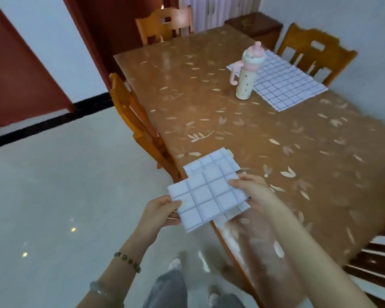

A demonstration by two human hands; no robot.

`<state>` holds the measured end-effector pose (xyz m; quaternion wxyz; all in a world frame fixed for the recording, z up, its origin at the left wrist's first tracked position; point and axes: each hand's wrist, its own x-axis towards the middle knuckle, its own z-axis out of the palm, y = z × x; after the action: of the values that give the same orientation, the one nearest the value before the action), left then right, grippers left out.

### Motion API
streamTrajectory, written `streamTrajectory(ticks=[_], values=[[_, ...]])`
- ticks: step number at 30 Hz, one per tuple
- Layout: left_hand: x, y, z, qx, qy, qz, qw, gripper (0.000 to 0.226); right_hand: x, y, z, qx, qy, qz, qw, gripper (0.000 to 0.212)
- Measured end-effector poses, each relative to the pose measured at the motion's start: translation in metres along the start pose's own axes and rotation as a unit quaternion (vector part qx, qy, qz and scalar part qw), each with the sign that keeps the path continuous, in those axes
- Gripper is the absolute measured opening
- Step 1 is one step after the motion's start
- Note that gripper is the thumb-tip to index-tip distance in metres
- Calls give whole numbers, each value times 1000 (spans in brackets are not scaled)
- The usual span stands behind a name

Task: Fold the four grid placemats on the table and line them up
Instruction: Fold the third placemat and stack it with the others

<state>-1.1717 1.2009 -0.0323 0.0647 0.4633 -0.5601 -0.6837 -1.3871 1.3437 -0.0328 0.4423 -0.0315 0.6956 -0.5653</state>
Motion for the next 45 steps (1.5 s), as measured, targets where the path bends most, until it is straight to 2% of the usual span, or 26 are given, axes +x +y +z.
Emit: streamTrajectory(ticks=[5, 11, 16, 23, 27, 30, 34, 38, 45], values=[[37, 32, 1, 40, -115, 2, 993, 8, -1, 0, -8, 46, 111, -4, 993, 12], [62, 25, 31, 50, -198, -34, 978, 8, -22, 20, -38, 128, 211, 14, 969, 17], [55, -13, 72, 54, -260, -95, 959, 20, -35, 49, -74, 86, 295, 49, 950, 26], [24, -78, 116, 85, -243, -198, 946, 16, -33, 74, -106, -43, 284, 70, 955, 20], [21, -97, 138, 103, -216, -219, 946, 22, -16, 93, -117, -91, 273, 76, 955, 20], [30, -103, 150, 137, -211, -220, 942, 28, -6, 107, -121, -105, 293, 71, 948, 17], [40, -111, 157, 185, -194, -205, 941, 33, 3, 119, -123, -140, 299, 62, 942, 14], [44, -120, 151, 236, -164, -173, 942, 24, 8, 128, -122, -186, 307, 70, 931, 16], [44, -118, 139, 354, -199, -63, 911, 39, 9, 138, -115, -233, 310, 38, 921, 24]])
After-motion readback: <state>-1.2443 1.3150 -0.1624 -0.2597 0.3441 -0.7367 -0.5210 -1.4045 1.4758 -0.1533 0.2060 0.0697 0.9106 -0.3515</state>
